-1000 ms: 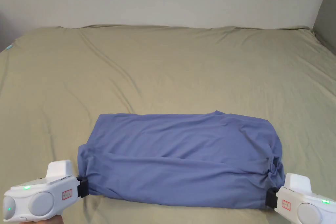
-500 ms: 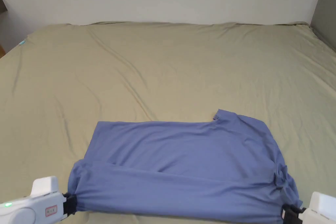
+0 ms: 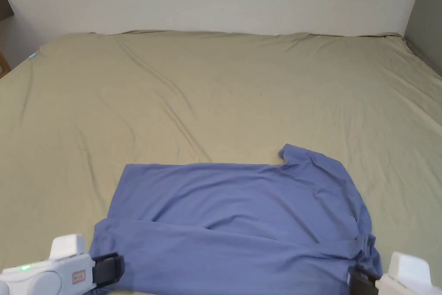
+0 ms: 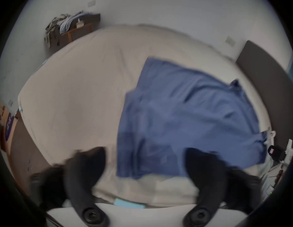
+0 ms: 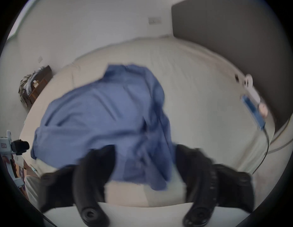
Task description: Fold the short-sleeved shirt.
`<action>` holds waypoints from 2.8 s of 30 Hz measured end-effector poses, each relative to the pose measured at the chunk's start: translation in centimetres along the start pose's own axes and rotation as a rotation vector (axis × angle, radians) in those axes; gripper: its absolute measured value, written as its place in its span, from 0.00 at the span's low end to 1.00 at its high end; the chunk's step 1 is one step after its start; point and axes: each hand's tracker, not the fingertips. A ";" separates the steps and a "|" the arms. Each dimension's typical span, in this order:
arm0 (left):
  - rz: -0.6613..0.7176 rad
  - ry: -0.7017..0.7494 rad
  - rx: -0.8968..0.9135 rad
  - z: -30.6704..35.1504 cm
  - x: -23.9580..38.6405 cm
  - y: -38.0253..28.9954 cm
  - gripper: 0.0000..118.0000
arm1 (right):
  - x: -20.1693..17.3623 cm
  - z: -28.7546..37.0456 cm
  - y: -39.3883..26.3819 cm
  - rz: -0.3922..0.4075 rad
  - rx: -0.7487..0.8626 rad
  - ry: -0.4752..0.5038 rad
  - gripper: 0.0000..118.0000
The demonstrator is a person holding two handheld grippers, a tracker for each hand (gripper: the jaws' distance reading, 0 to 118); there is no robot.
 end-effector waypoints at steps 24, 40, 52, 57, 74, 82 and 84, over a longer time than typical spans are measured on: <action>-0.235 -0.079 0.790 10.2 12.0 8.7 0.00 | -9.0 10.4 12.5 0.216 0.709 -0.059 0.01; -0.202 -0.132 0.180 -9.6 6.7 21.9 0.00 | -9.1 1.7 17.3 0.249 0.613 -0.088 0.01; -0.159 0.040 -0.054 -23.3 3.1 22.8 0.81 | -8.3 -7.2 19.6 0.258 0.475 -0.115 0.01; -0.192 0.021 -0.053 -24.0 4.1 21.3 0.22 | -6.6 -10.6 20.3 0.193 0.376 -0.091 0.01; -0.172 -0.118 0.183 -11.5 6.3 21.1 0.02 | -2.0 -28.1 22.3 0.124 -0.167 -0.094 0.74; -0.174 -0.106 0.190 -9.6 6.3 19.9 0.02 | -2.9 -27.1 21.8 0.185 -0.102 -0.078 0.03; -0.168 -0.094 0.199 -8.9 5.9 19.4 0.02 | -2.9 -24.3 21.9 0.200 -0.031 -0.041 0.03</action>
